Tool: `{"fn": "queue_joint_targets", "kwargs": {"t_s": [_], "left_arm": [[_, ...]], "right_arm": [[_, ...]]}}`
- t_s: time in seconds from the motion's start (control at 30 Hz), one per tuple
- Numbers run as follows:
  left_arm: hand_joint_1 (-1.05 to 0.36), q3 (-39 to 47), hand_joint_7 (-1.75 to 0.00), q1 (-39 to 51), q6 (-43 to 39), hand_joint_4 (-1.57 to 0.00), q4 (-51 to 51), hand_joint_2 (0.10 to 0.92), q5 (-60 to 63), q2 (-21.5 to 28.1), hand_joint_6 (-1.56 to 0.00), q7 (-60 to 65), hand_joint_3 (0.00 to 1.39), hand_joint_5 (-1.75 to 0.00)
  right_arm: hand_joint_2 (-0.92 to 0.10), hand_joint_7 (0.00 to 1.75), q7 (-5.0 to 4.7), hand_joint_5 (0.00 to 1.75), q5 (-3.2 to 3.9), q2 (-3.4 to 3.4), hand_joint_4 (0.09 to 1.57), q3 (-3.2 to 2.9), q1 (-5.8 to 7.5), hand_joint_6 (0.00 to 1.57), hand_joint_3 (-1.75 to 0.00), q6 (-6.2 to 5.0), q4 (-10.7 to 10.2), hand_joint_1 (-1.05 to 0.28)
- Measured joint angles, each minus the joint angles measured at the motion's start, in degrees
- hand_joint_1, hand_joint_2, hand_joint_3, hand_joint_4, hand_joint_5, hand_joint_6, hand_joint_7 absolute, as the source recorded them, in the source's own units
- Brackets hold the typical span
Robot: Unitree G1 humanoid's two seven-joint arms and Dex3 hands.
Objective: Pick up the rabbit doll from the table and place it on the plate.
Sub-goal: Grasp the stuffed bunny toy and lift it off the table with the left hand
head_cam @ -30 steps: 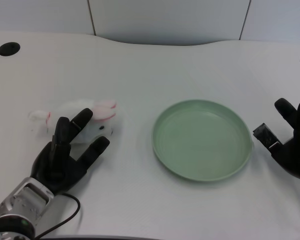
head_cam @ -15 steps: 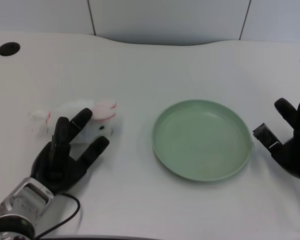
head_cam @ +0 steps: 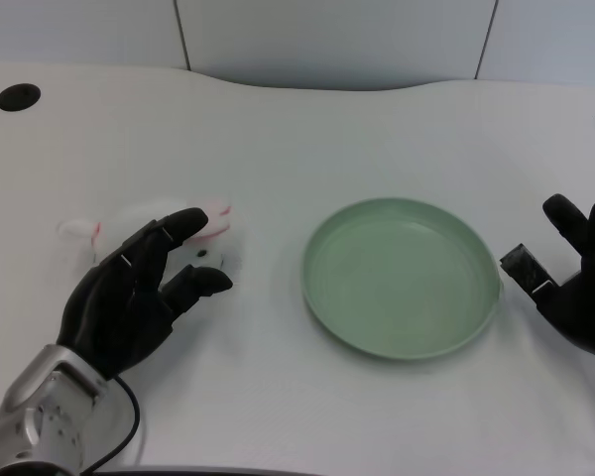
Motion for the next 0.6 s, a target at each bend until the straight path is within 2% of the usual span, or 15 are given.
{"fn": "queue_joint_targets", "kwargs": {"t_s": [0.1, 0.13, 0.2, 0.3, 0.4, 0.6], "left_arm": [[-0.55, -1.76, -0.62, 1.84, -0.19, -0.48, -6.40, 0.921, 0.16, 0.01, -0.67, 0.70, 0.16, -1.25], [-0.59, -2.56, -0.49, 2.46, -1.65, -0.51, -8.08, 0.921, 1.40, 0.15, -0.71, 1.27, 0.14, -1.14], [-0.63, -4.97, -0.36, 3.40, -7.44, -0.52, -11.63, 0.921, 6.06, 0.86, -0.75, 2.91, 0.15, -1.05], [-0.65, -8.10, -0.26, 3.22, -17.07, -0.52, -15.06, 0.921, 12.50, 3.31, -0.75, 5.02, 0.14, -0.96], [-0.66, -9.99, -0.18, 1.96, -25.69, -0.54, -13.87, 0.921, 16.68, 5.46, -0.75, 5.76, 0.10, -0.83], [-0.71, -13.55, -0.03, -3.28, -46.19, -0.49, -3.39, 0.921, 27.61, 11.08, -0.66, 9.75, 0.10, -0.55]], "right_arm": [[-0.92, 1.72, -0.05, 1.75, 0.00, -0.02, 0.60, 0.00, 0.01, 0.53, -0.36, 0.00, -0.02, -0.64], [-0.92, 1.73, -0.05, 1.75, -0.01, -0.01, 0.60, 0.02, 0.01, 0.53, -0.36, 0.00, -0.05, -0.64], [-0.92, 1.73, -0.18, 1.75, -0.01, -0.02, 0.60, 0.03, 0.02, 0.54, -0.36, 0.00, -0.10, -0.65], [-0.92, 1.73, -0.24, 1.75, -0.03, -0.03, 0.60, 0.06, 0.02, 0.53, -0.36, 0.00, -0.11, -0.65], [-0.92, 1.73, -0.25, 1.75, -0.02, -0.05, 0.59, 0.05, 0.02, 0.53, -0.35, 0.01, -0.11, -0.64], [-0.92, 1.74, -0.41, 1.75, -0.01, -0.08, 0.58, 0.01, 0.04, 0.50, -0.33, 0.49, -0.23, -0.65]]}}
